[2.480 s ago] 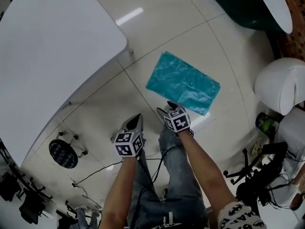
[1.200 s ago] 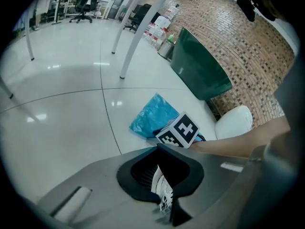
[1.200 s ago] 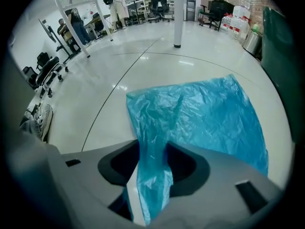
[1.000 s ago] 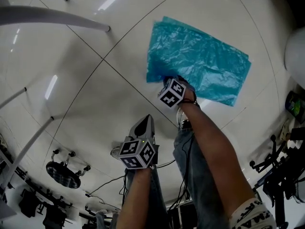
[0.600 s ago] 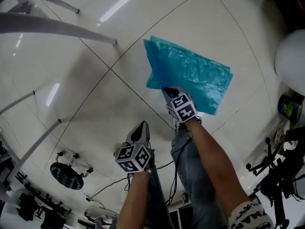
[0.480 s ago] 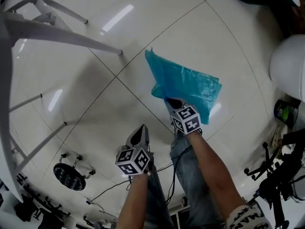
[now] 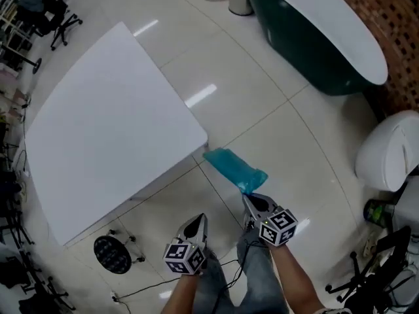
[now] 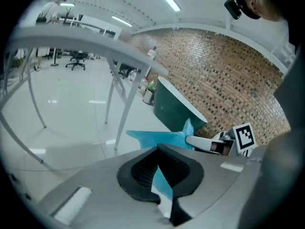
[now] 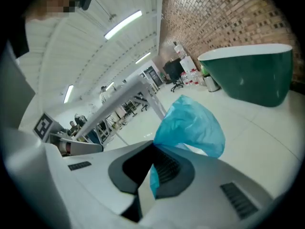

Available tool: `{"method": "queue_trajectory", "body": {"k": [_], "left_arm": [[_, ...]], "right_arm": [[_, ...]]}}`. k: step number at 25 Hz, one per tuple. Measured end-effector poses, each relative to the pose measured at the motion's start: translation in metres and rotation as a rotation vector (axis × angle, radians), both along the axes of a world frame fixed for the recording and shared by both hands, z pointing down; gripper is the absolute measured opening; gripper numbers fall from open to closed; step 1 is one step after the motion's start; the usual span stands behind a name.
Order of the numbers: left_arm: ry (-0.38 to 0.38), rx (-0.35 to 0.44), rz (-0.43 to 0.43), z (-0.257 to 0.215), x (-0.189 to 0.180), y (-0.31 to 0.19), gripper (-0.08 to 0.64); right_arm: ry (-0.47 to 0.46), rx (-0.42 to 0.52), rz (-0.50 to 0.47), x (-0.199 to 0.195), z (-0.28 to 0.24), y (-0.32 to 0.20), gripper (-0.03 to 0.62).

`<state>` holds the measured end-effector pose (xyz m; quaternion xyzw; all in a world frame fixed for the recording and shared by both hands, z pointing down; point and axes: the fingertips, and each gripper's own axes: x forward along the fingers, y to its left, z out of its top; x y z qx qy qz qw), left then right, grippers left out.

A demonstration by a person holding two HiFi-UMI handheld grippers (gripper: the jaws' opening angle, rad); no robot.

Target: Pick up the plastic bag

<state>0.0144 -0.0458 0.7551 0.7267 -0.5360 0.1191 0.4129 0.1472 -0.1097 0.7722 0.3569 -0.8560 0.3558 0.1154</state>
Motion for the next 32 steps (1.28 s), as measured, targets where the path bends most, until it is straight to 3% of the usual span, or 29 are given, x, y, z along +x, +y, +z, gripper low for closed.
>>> {"method": "queue_trajectory", "body": {"k": [5,10,14,18,22,32], "left_arm": [[-0.005,0.034,-0.075,-0.112,-0.050,0.014,0.003],[-0.049,0.177,-0.164,-0.217,-0.080,0.013,0.003],[-0.076,0.266,-0.227,-0.287,-0.118,0.031,0.003],[-0.089,0.341,-0.305,-0.338,-0.161,0.058,0.005],[-0.077,0.400,-0.356,-0.364,-0.179,0.086,0.005],[-0.139,0.453,-0.409,-0.387,-0.231,0.105,0.005]], "right_arm": [[-0.083,0.156,-0.030,-0.018,-0.167,-0.006,0.006],[-0.200,0.302,-0.083,-0.034,-0.310,-0.017,0.006],[-0.270,0.367,-0.105,-0.062,-0.388,-0.007,0.008],[-0.332,0.403,-0.126,-0.099,-0.442,0.008,0.008],[-0.362,0.453,-0.160,-0.121,-0.481,0.029,0.008],[-0.371,0.474,-0.230,-0.189,-0.503,0.054,0.008]]}}
